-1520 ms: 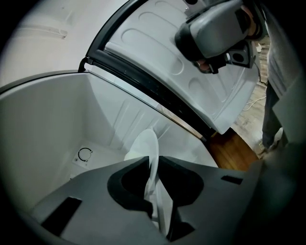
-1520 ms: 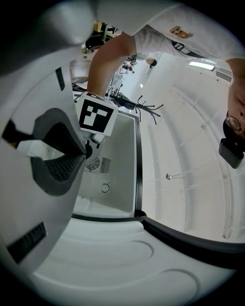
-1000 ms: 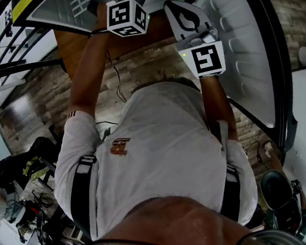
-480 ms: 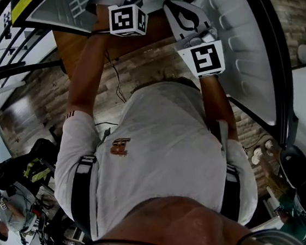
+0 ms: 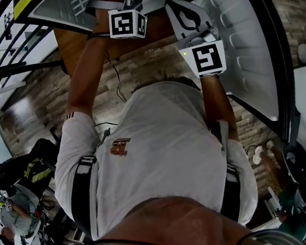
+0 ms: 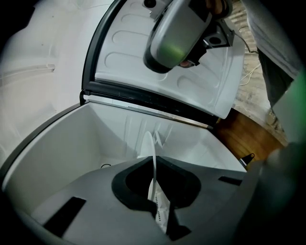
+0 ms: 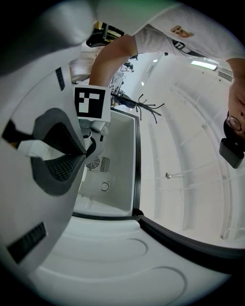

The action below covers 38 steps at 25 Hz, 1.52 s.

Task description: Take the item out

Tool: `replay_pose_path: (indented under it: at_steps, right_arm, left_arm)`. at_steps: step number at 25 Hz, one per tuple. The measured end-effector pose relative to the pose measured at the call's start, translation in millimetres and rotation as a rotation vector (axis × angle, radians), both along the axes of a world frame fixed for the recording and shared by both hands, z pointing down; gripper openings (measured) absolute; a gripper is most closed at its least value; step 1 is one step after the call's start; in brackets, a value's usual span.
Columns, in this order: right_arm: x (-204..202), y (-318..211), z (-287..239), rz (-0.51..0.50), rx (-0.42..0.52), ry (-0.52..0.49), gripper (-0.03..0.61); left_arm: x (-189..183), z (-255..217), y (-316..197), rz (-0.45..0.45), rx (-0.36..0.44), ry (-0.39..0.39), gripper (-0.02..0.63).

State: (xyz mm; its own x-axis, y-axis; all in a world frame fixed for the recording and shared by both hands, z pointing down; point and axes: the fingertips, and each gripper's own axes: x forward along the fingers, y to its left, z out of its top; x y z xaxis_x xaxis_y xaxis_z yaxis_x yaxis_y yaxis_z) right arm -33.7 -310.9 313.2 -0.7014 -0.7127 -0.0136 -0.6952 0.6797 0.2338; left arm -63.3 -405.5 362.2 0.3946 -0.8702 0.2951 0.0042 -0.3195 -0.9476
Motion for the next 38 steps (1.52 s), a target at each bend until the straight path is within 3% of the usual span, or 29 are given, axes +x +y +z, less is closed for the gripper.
replay_pose_path:
  at_steps: [16, 38]
  right_arm:
    - [2, 42, -31, -0.001, 0.099, -0.013, 0.034]
    - [-20, 90, -13, -0.054, 0.049, -0.054, 0.034]
  left_arm:
    - [-11, -34, 83, 0.037, 0.048, 0.004, 0.026]
    - [-33, -29, 147, 0.055, 0.063, -0.014, 0.026]
